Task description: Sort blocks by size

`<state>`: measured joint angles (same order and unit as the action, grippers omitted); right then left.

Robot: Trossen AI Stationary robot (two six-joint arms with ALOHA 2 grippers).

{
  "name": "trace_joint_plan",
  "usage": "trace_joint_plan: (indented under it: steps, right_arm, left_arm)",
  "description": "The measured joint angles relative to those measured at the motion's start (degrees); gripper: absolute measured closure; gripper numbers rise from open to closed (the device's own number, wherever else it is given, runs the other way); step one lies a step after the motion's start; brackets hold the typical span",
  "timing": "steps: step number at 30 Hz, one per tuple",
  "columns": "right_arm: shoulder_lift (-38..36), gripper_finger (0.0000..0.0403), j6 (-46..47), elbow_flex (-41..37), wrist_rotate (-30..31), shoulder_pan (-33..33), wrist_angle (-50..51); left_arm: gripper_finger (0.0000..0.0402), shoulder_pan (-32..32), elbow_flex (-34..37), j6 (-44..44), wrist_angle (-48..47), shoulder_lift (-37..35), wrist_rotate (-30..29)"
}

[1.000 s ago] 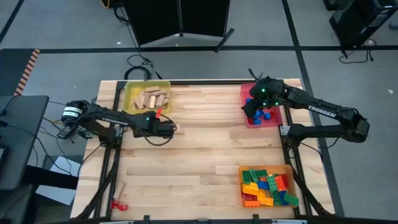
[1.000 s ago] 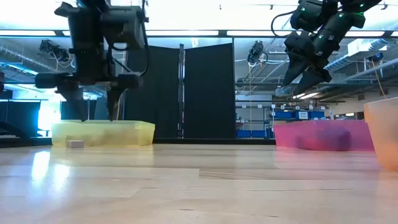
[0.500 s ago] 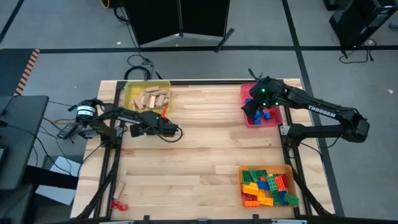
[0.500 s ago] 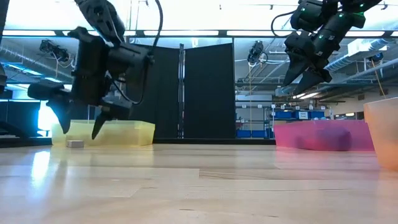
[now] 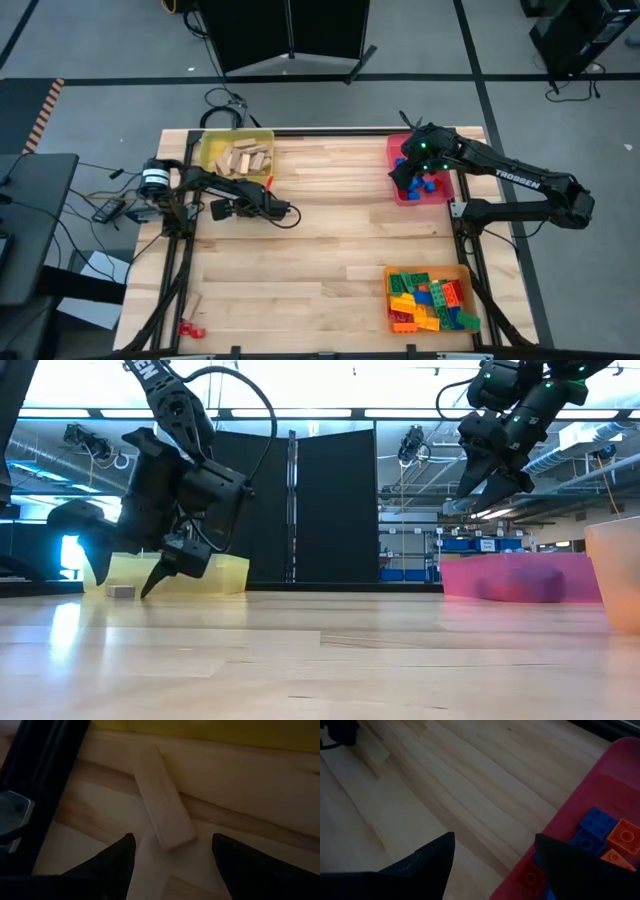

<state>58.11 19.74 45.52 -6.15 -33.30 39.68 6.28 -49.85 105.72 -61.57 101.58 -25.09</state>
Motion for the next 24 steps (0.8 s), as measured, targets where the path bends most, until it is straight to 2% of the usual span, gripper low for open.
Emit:
trace_joint_plan:
  steps: [8,14,18,24]
  right_arm:
    - [0.00,0.0111,-0.01,0.00,-1.25,0.00,0.01]
    - [0.00,0.0117,0.00,0.00,-1.43,0.00,0.02]
    - [0.00,0.0119,0.00,0.00,-1.45,0.00,0.04]
    - [0.00,0.0117,0.01,0.00,-1.47,0.00,0.04]
  left_arm:
    - [0.0139,0.08,0.53,5.85,-1.82,0.53,-1.67]
    - [0.0163,0.04,3.56,8.96,1.71,0.22,-2.17]
    - [0.0203,0.02,3.68,9.04,2.70,0.27,-2.19]
    - [0.0288,-0.27,3.68,8.76,3.30,0.33,-2.00]
